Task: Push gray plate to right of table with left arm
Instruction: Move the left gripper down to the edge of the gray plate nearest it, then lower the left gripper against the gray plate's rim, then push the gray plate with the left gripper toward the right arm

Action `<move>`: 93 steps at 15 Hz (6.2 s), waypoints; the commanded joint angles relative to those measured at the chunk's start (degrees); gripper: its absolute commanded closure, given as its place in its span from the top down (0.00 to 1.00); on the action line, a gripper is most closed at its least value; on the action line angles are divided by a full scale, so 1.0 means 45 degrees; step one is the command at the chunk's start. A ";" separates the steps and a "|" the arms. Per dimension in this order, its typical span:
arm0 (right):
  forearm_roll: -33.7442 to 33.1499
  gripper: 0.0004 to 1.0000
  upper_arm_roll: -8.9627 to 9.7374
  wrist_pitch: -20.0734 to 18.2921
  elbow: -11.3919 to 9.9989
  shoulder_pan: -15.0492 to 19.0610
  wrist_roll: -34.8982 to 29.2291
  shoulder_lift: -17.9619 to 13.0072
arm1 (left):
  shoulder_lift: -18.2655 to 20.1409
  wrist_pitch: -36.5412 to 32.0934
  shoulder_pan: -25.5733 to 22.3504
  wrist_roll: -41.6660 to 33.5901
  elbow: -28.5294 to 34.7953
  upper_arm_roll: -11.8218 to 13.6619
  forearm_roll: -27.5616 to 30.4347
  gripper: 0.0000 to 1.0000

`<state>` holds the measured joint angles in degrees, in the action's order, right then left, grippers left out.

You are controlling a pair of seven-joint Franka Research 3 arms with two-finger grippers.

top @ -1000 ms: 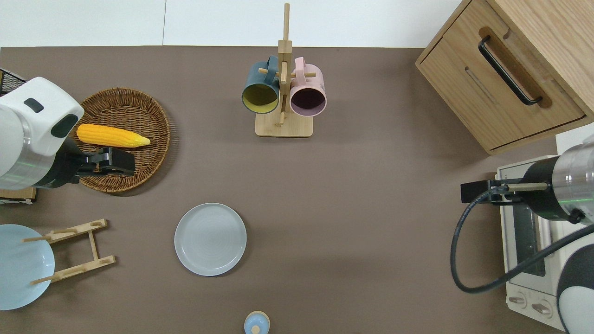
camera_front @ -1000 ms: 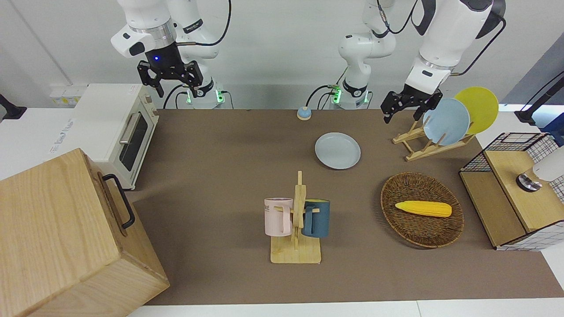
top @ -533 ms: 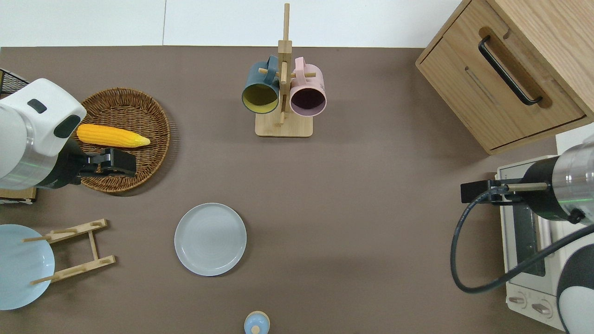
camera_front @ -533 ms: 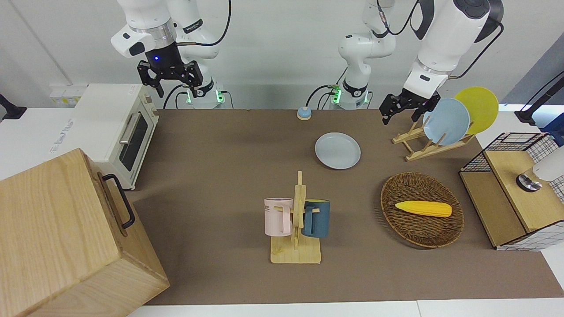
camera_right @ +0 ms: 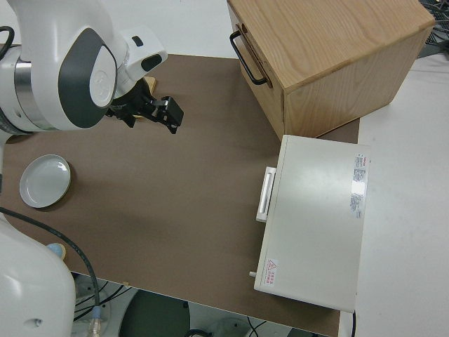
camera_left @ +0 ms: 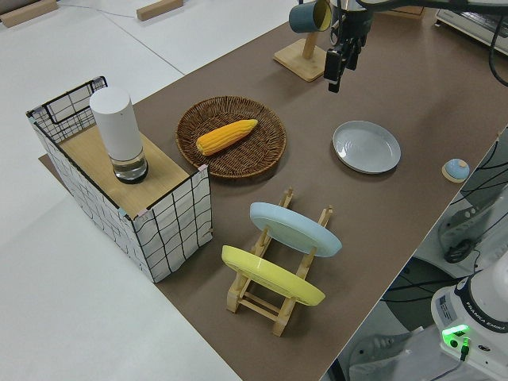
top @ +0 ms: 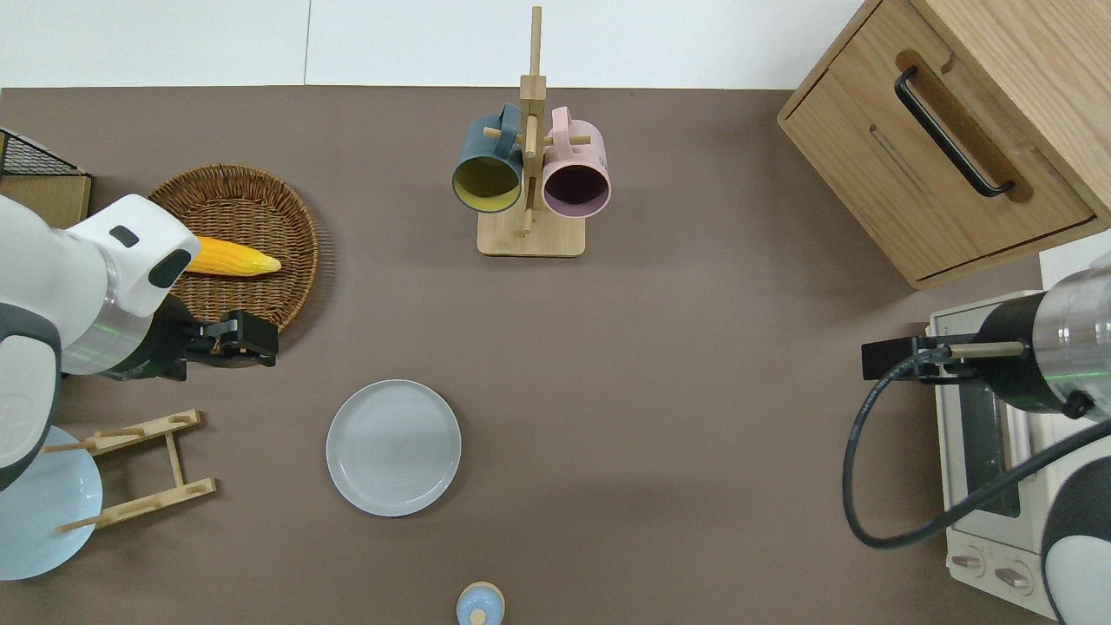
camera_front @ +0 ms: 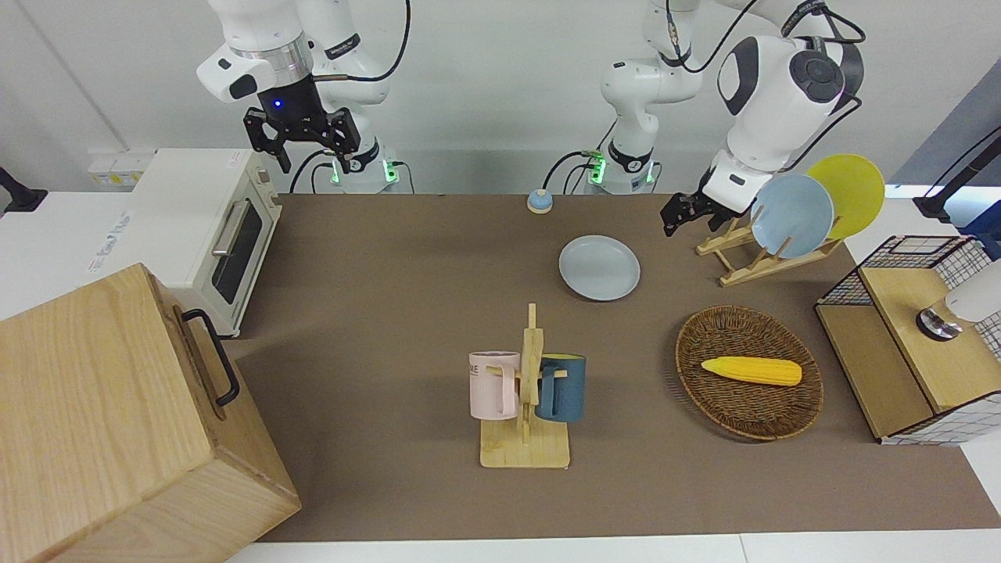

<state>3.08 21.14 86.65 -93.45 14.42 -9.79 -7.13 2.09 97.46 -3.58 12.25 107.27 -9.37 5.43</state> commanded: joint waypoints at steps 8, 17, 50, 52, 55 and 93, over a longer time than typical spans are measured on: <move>0.0274 1.00 0.0184 0.0003 -0.0347 0.0311 -0.0130 -0.0348 | 0.1294 0.3184 0.0443 -0.0163 0.4382 0.0148 0.0374 0.97; 0.0274 1.00 0.0184 0.0003 -0.0347 0.0311 -0.0130 -0.0348 | 0.1275 0.5408 0.0462 -0.0143 0.7525 0.0129 0.1233 0.97; 0.0274 1.00 0.0184 0.0003 -0.0347 0.0311 -0.0130 -0.0348 | 0.1255 0.7931 0.2023 0.1786 0.8916 -0.0631 0.1781 0.00; 0.0274 1.00 0.0184 -0.0016 -0.0347 0.0311 -0.0130 -0.0348 | 0.1120 0.8263 0.2822 0.2744 0.8916 -0.0692 0.1781 0.00; 0.0274 1.00 0.0184 0.0003 -0.0347 0.0311 -0.0130 -0.0348 | 0.0690 0.9160 0.3993 0.3661 0.8916 -0.0672 0.2092 0.00; 0.0274 1.00 0.0184 0.0003 -0.0347 0.0311 -0.0130 -0.0348 | -0.3647 1.2287 0.9486 0.9076 0.4580 -0.0574 0.4691 0.00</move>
<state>3.08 21.14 86.65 -93.45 14.42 -9.79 -7.13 -10.77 151.24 37.29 52.48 129.22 -12.29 25.53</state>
